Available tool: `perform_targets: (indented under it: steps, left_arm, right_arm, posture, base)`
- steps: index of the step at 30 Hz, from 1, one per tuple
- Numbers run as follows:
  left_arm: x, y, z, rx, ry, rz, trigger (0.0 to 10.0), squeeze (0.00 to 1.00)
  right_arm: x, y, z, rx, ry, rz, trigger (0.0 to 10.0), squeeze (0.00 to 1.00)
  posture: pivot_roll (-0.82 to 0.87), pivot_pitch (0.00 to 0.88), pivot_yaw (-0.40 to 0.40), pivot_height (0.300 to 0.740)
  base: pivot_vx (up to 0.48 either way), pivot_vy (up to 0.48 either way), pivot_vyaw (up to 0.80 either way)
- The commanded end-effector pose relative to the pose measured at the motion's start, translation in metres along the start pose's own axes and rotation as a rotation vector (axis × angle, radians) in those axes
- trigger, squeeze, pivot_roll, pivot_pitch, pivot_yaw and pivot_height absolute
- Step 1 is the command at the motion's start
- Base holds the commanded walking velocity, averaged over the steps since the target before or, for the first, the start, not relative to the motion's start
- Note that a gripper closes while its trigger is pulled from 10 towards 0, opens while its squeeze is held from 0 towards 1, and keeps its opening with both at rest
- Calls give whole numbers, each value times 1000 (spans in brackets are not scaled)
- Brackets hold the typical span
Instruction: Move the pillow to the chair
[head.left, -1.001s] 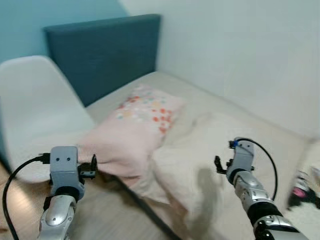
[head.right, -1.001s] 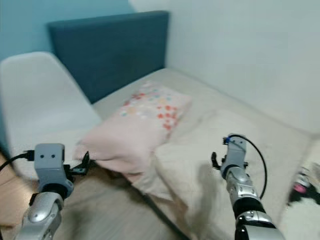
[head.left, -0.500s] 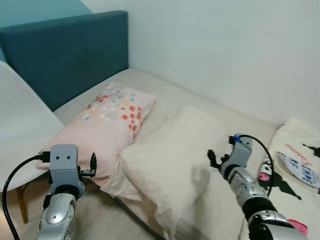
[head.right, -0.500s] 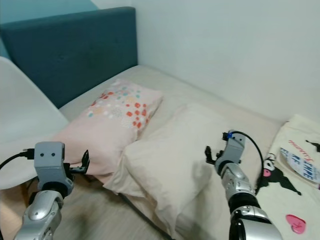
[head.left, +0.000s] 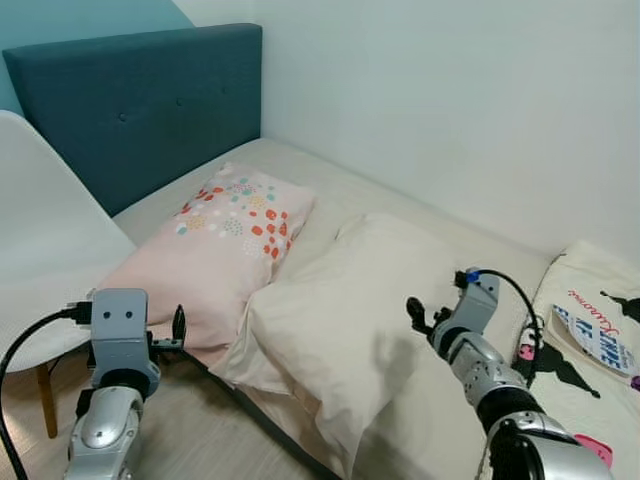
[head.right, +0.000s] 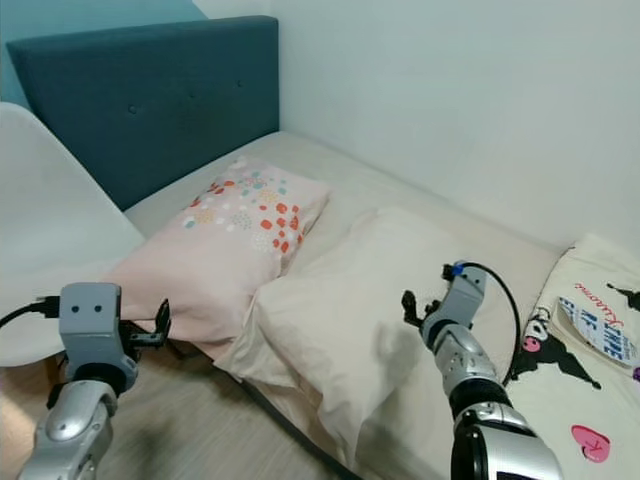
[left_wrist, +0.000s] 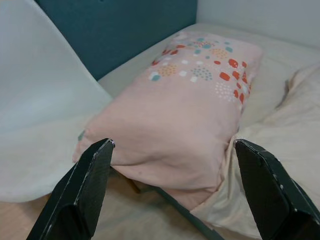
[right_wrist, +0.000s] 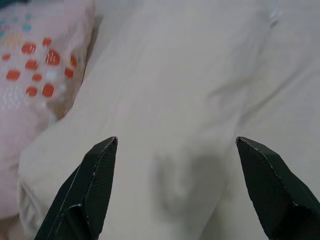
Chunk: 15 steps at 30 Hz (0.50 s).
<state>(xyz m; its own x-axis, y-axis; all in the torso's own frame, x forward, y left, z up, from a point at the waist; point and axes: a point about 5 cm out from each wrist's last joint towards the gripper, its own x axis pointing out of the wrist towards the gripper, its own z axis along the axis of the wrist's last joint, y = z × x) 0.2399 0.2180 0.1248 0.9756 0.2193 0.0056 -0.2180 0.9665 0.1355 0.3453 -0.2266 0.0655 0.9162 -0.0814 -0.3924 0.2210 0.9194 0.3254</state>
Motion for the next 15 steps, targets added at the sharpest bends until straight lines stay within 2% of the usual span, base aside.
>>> perform_targets:
  steps: [1, 15]
  left_arm:
    - [0, 0, -2, 7, 9, -13, 10000, 0]
    - [2, 7, -1, 30, 12, 3, 10000, 0]
  right_arm:
    - [0, -4, 2, 28, -9, -9, 10000, 0]
    - [-1, -7, -2, 84, -3, -1, 10000, 0]
  posture:
    - [101, 0, -105, 676]
    - [102, 0, -105, 626]
  base:
    - [0, 0, 0]
    - [0, 0, 0]
